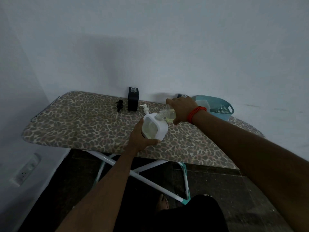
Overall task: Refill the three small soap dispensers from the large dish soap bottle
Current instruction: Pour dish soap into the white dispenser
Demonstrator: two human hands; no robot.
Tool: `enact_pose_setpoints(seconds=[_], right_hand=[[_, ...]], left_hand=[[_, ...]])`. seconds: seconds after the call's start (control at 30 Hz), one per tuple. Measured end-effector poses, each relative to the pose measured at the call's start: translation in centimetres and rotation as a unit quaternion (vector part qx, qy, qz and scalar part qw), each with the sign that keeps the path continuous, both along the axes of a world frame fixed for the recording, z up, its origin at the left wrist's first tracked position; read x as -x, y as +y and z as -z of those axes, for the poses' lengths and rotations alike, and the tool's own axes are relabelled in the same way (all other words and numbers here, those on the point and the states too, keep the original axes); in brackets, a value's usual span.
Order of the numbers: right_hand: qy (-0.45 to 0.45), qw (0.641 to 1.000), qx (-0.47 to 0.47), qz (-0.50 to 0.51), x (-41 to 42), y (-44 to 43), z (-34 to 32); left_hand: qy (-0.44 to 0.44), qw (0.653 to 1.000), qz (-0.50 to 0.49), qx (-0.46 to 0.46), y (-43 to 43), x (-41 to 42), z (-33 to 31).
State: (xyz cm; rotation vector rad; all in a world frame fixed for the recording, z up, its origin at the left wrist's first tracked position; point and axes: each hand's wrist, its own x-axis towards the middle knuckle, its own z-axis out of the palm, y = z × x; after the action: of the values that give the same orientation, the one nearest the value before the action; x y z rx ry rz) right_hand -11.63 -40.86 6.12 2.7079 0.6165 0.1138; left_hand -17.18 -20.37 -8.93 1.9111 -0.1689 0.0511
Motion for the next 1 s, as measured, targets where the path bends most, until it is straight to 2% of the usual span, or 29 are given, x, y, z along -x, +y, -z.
enact_pose_setpoints(seconds=[1.0], right_hand=[[-0.003, 1.000, 0.008, 0.002, 0.03, 0.21, -0.08]], left_hand=[[-0.003, 1.000, -0.001, 0.003, 0.01, -0.15, 0.17]])
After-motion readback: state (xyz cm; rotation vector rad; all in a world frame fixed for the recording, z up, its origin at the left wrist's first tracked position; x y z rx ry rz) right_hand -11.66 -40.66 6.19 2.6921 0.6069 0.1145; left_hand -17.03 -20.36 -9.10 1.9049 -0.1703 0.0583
